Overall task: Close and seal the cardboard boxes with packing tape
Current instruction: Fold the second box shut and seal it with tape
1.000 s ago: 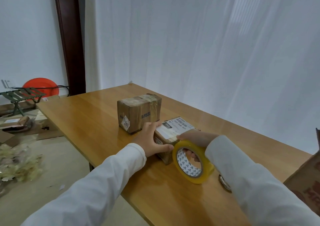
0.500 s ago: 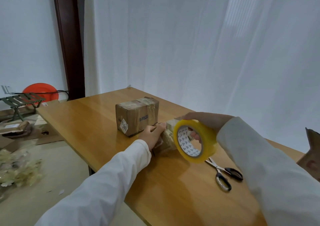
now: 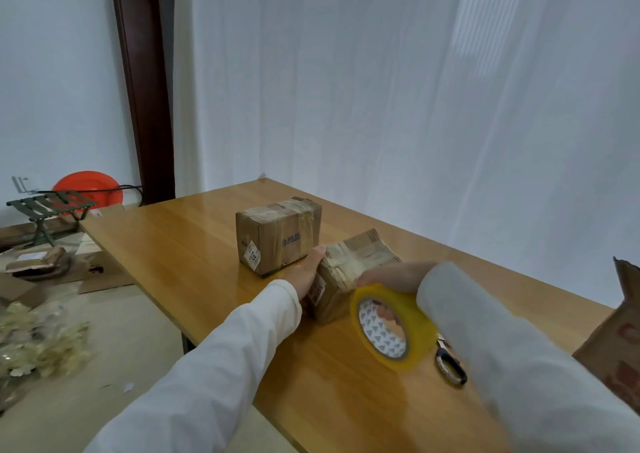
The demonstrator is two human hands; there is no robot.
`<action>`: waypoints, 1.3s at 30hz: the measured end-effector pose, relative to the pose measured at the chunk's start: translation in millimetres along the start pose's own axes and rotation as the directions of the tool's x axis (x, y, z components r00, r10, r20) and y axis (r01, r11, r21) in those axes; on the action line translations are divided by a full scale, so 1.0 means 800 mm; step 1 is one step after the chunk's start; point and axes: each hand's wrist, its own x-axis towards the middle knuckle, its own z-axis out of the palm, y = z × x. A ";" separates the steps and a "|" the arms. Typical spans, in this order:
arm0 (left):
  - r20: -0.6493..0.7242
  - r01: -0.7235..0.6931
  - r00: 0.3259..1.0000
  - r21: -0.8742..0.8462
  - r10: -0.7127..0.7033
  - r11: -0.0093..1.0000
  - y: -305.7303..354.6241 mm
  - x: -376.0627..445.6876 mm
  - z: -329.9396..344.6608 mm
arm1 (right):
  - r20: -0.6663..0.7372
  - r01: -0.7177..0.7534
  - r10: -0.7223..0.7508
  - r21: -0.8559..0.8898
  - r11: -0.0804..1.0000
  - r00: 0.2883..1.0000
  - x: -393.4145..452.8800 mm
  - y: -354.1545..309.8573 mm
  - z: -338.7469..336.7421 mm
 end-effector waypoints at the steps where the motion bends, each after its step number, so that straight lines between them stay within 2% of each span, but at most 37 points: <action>1: 0.013 0.029 1.000 -0.043 -0.029 0.999 -0.001 0.002 0.001 | 0.012 0.031 -0.031 0.017 0.999 0.999 0.009 0.002 0.005; 3: 0.033 0.083 0.996 -0.073 -0.080 0.994 -0.007 0.007 0.001 | 0.054 0.031 -0.038 0.124 0.992 0.998 0.019 0.005 0.010; 5: 0.021 0.062 0.998 0.024 -0.063 0.998 -0.008 0.005 -0.001 | 0.088 -0.004 -0.012 0.177 0.984 0.996 0.019 0.008 0.010; 6: -0.019 -0.009 1.000 0.172 0.012 0.985 -0.009 0.010 -0.003 | 0.104 -0.010 -0.009 0.178 0.984 0.994 0.016 0.010 0.010; 7: -0.089 -0.076 0.989 0.365 0.116 0.928 -0.010 0.013 -0.006 | 0.127 -0.017 -0.007 0.188 0.982 0.992 0.013 0.013 0.011; 8: -0.171 -0.142 0.945 0.554 0.279 0.820 -0.008 0.013 -0.011 | 0.150 -0.027 -0.004 0.207 0.978 0.989 0.011 0.014 0.011; 9: -0.197 -0.230 0.863 0.667 0.465 0.709 -0.007 0.010 -0.015 | 0.159 -0.039 0.002 0.228 0.973 0.987 0.010 0.015 0.011; 10: -0.144 -0.362 0.780 0.690 0.609 0.626 -0.005 0.008 -0.020 | 0.158 -0.047 0.008 0.247 0.968 0.987 0.010 0.016 0.011; 11: -0.023 -0.500 0.719 0.676 0.694 0.541 -0.005 0.007 -0.024 | 0.155 -0.053 0.012 0.262 0.963 0.988 0.010 0.015 0.011; 13: 0.238 -0.643 0.691 0.633 0.682 0.431 -0.008 0.001 -0.026 | 0.161 -0.047 0.003 0.267 0.963 0.987 0.010 0.014 0.011; 15: 0.353 -0.669 0.672 0.666 0.651 0.329 -0.017 0.003 -0.024 | 0.175 -0.048 -0.001 0.278 0.959 0.985 0.012 0.015 0.010; 16: 0.347 -0.665 0.677 0.667 0.649 0.336 -0.020 0.009 -0.026 | 0.176 -0.045 -0.009 0.298 0.953 0.984 0.012 0.016 0.011; 18: 0.277 -0.648 0.708 0.621 0.650 0.442 -0.025 0.015 -0.030 | 0.138 0.014 -0.070 0.375 0.927 0.988 0.010 0.023 0.013; 19: 0.212 -0.625 0.731 0.591 0.649 0.510 -0.027 0.017 -0.032 | 0.084 0.071 -0.122 0.453 0.889 0.989 0.010 0.028 0.014; 21: 0.071 -0.573 0.768 0.520 0.637 0.633 -0.031 0.022 -0.035 | -0.042 0.210 -0.238 0.635 0.743 0.970 0.007 0.035 0.011; 22: 0.024 -0.556 0.780 0.485 0.625 0.675 -0.030 0.023 -0.035 | -0.074 0.254 -0.280 0.680 0.688 0.957 0.003 0.036 0.007; 23: -0.001 -0.543 0.790 0.463 0.613 0.700 -0.028 0.024 -0.035 | -0.083 0.273 -0.300 0.684 0.677 0.950 -0.001 0.034 0.004; 24: -0.017 -0.532 0.802 0.434 0.597 0.727 -0.028 0.026 -0.034 | -0.079 0.275 -0.299 0.659 0.700 0.951 -0.004 0.031 0.002; 26: -0.056 -0.512 0.830 0.317 0.554 0.799 -0.026 0.024 -0.032 | -0.074 0.232 -0.228 0.534 0.813 0.971 -0.006 0.018 0.002; 28: -0.099 -0.482 0.854 0.216 0.510 0.849 -0.027 0.022 -0.029 | -0.091 0.128 -0.105 0.301 0.945 0.990 -0.007 0.006 0.009; 30: -0.152 -0.459 0.852 0.239 0.500 0.856 -0.030 0.023 -0.027 | -0.051 0.046 -0.036 0.210 0.977 0.998 -0.002 0.003 0.013; 34: -0.227 -0.397 0.866 0.232 0.446 0.888 -0.029 0.030 -0.023 | 0.033 0.020 -0.031 0.298 0.954 0.999 0.005 0.005 0.011; 36: -0.236 -0.341 0.894 0.191 0.380 0.920 -0.028 0.036 -0.028 | -0.004 0.103 -0.109 0.377 0.920 0.994 0.002 0.005 0.009; 39: -0.230 -0.195 0.953 0.024 0.196 0.980 -0.028 0.045 -0.038 | -0.087 0.285 -0.286 0.551 0.784 0.954 -0.001 0.006 0.003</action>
